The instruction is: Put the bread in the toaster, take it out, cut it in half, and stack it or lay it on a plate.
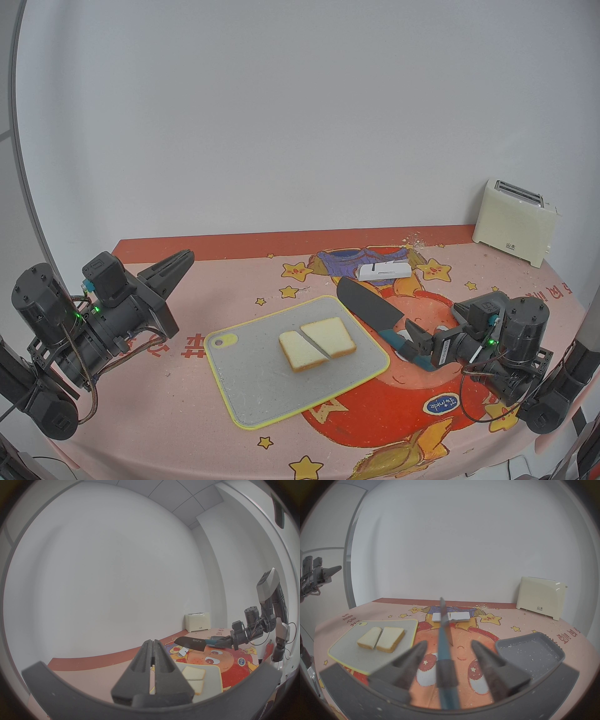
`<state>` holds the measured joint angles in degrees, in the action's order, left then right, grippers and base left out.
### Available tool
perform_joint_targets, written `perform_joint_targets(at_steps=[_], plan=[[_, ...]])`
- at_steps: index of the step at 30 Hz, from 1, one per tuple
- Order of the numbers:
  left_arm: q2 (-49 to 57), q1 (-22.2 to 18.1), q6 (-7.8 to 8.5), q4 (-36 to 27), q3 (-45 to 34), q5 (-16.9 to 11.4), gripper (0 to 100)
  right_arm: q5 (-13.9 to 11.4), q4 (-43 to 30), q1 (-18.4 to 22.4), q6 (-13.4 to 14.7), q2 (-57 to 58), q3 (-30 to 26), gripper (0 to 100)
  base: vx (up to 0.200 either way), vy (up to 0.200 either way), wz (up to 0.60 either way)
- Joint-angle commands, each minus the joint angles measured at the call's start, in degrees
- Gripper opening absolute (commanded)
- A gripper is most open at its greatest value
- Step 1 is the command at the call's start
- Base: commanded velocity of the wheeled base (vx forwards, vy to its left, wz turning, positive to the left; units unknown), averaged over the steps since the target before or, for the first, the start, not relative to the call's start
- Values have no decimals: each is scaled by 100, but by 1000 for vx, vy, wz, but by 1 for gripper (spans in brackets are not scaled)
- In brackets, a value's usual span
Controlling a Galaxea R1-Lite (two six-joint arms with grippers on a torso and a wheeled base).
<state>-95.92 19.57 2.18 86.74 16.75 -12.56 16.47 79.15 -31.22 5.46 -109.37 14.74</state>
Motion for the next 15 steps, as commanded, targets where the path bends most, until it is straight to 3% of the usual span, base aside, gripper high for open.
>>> perform_joint_targets(at_steps=[1, 12, 15], plan=[[-6, -5, -16, 1, 21, -1, 0, -3, -5, -16, -19, 197, 29, 100, 0, 0, 0], [55, 179, -86, 1, 39, -72, 0, -100, -76, -262, 43, 856, 161, 100, 0, 0, 0], [64, 416, -315, 1, 30, -80, 0, -320, -76, -376, 245, 1102, 381, 100, 0, 0, 0]])
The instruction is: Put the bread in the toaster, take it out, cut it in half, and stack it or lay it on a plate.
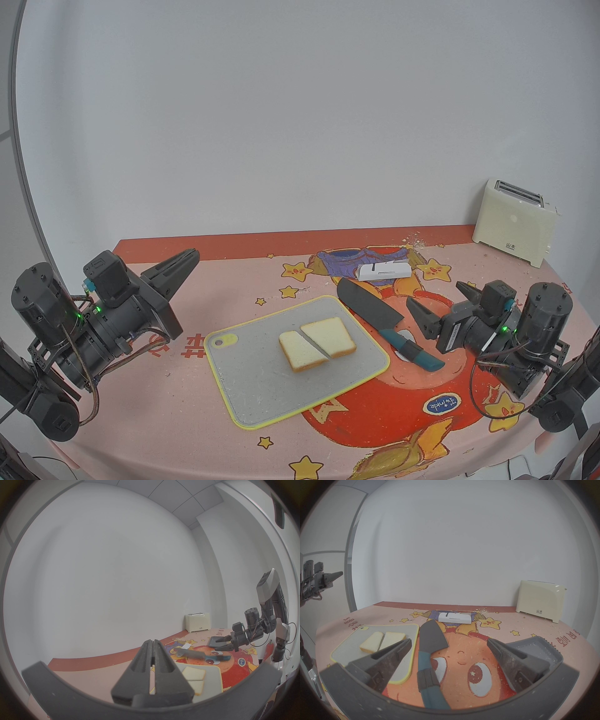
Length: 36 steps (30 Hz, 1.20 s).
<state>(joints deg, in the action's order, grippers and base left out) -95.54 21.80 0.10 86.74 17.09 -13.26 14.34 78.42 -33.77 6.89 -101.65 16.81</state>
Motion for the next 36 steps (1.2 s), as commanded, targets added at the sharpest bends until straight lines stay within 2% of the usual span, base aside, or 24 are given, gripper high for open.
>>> perform_joint_targets(at_steps=[1, 3, 4, 5, 7, 9, 10, 11, 12, 13, 14, 15, 19, 21, 22, 26, 27, 31, 33, 36], plan=[[35, 325, -317, 10, -4, -89, 0, -388, 6, -236, 489, 461, 384, 100, 0, 0, 0], [44, 352, -493, 89, -22, -247, 0, -528, 6, -455, 1069, 540, 666, 100, 0, 0, 0], [35, 352, -528, 177, -39, -326, 0, -528, 6, -569, 1412, 523, 833, 100, 0, 0, 0], [26, 352, -546, 230, -39, -370, 0, -520, 6, -631, 1579, 514, 956, 100, 0, 0, 0], [-9, 360, -563, 326, -39, -431, 0, -520, -2, -772, 2203, 435, 1606, 100, 0, 0, 0], [-18, 369, -563, 326, -4, -440, 0, -590, -2, -780, 2598, 294, 1966, 100, 0, 0, 0], [-18, 378, -607, 326, 22, -440, 0, -599, 24, -780, 2888, 215, 2195, 100, 0, 0, 0], [-18, 378, -660, 326, 40, -431, 0, -599, 6, -789, 3082, 180, 2283, 100, 0, 0, 0], [-35, 413, -801, 326, 119, -431, 0, -590, -38, -824, 3337, 171, 2265, 100, 0, 0, 0], [-53, 475, -871, 326, 172, -431, 0, -599, -55, -860, 3416, 189, 2204, 100, 0, 0, 0], [-53, 492, -906, 326, 189, -423, 0, -616, -64, -868, 3442, 189, 2169, 100, 0, 0, 0], [-53, 659, -1152, 326, 268, -388, 0, -810, -152, -851, 3425, 198, 1852, 100, 0, 0, 0], [-53, 747, -1715, 326, 268, -344, 0, -1460, -292, -824, 3152, 549, 1246, 100, 0, 0, 0], [-53, 756, -1855, 300, 242, -300, 0, -1724, -547, -789, 3047, 743, 1087, 100, 0, 0, 0], [-70, 765, -1952, 256, 251, -247, 0, -1855, -916, -736, 2976, 910, 1061, 100, 0, 0, 0], [-439, 773, -2137, 195, 242, -212, 0, -1943, -1936, -666, 2932, 1305, 1079, 100, 0, 0, 0], [-518, 782, -2172, 195, 242, -212, 0, -1943, -2103, -622, 2924, 1358, 1123, 0, 0, 0, 0], [-932, 967, -2365, 239, 268, -212, 0, -1943, -2534, -271, 2888, 1419, 1395, 0, 0, 0, 0], [-1072, 1020, -2392, 239, 233, -212, 0, -1943, -2665, -218, 2818, 1419, 1404, 0, 0, 0, 0], [-1204, 1046, -2392, 239, 189, -212, 0, -1943, -2920, -209, 2510, 1349, 1404, 0, 0, 0, 0]])
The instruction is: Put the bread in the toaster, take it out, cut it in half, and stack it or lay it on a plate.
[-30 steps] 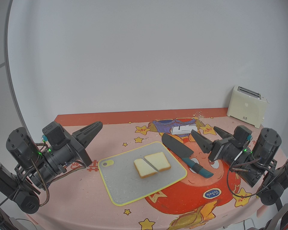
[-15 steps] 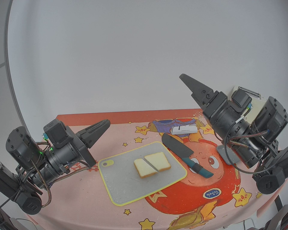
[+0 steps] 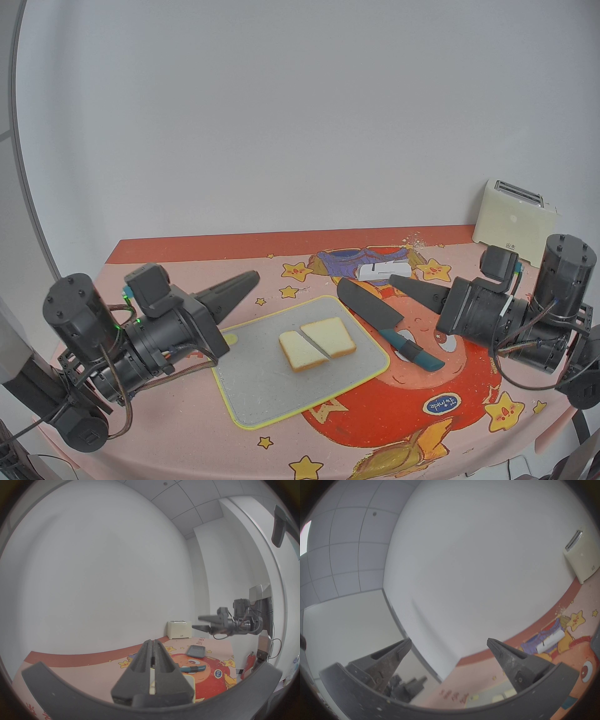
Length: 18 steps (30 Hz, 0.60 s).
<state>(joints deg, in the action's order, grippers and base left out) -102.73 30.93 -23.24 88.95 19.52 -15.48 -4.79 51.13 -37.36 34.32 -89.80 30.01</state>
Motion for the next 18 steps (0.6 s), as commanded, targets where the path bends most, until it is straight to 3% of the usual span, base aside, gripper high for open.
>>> perform_joint_targets(at_steps=[1, 3, 4, 5, 7, 10, 12, 15, 18], plan=[[-511, 159, -58, 17, -71, 10, 0, -31, -226, 150, -312, 155, 75, 0, 0, 0, 0], [-538, 247, -129, 25, -106, 19, 0, -22, -305, 150, -619, 85, 66, 0, 0, 0, 0], [-511, 247, -243, 17, -53, 19, 0, -22, -375, 159, -751, 67, 119, 0, 0, 0, 0], [-476, 230, -594, -54, 158, 28, 0, -48, -683, 274, -980, -82, 470, 0, 0, 0, 0], [-494, 221, -797, -133, 351, 80, 0, -39, -1246, 326, -1085, -319, 971, 0, 0, 0, 0], [-432, 221, -832, -871, 659, 151, 0, -48, -2133, 335, -1032, -372, 1560, 0, 0, 0, 0], [-353, 212, -832, -1469, 887, 177, 0, -66, -2318, 344, -997, -363, 1543, 0, 0, 0, 0], [-107, 221, -841, -2673, 1423, 300, 0, -268, -2309, 405, -1050, -548, 1297, 0, 0, 0, 0], [139, 221, -841, -3798, 1924, 406, 0, -259, -2063, 379, -1067, -838, 1253, 0, 0, 0, 0]])
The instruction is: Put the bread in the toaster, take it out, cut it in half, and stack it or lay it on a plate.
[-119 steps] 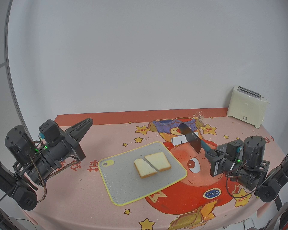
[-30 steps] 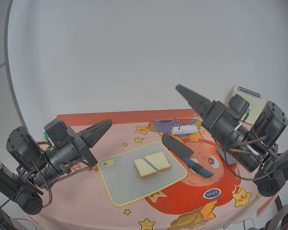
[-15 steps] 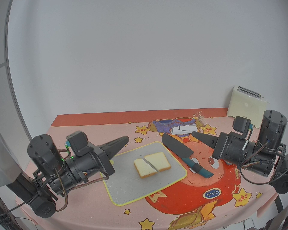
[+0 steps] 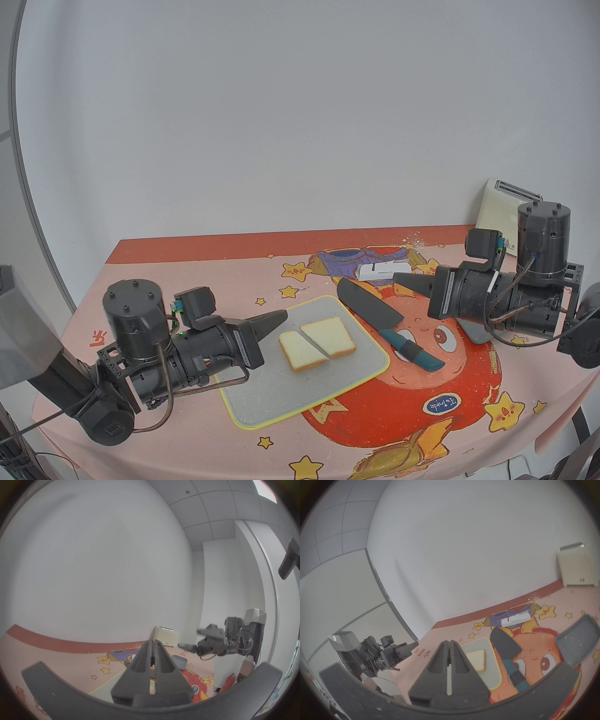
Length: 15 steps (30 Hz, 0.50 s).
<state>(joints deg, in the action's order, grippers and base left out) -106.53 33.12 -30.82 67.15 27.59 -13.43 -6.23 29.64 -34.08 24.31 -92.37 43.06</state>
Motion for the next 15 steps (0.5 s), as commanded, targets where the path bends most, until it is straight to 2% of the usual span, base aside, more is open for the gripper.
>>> perform_joint_targets(at_steps=[1, 3, 4, 5, 6, 11, 15], plan=[[528, 10, -82, -1775, 1188, 218, 0, -124, 148, 51, -67, -589, -69, 0, 0, 0, 0], [564, 10, -73, -2399, 1469, 350, 0, -142, 385, 95, -31, -598, -131, 0, 0, 0, 0], [564, 10, -73, -2399, 1469, 350, 0, -142, 385, 95, -31, -598, -131, 0, 0, 0, 0], [564, 10, -73, -2874, 1759, 570, 0, -168, 570, 113, -23, -642, -157, 0, 0, 0, 0], [555, 1, -82, -3041, 1873, 667, 0, -159, 631, 113, -14, -730, -157, 0, 0, 0, 0], [502, -7, -100, -3340, 1943, 842, 0, -107, 948, 77, -23, -1178, -140, 0, 0, 0, 0], [326, -7, -214, -3340, 1891, 1168, 0, -98, 1255, 113, -14, -1556, -113, 0, 0, 0, 0]])
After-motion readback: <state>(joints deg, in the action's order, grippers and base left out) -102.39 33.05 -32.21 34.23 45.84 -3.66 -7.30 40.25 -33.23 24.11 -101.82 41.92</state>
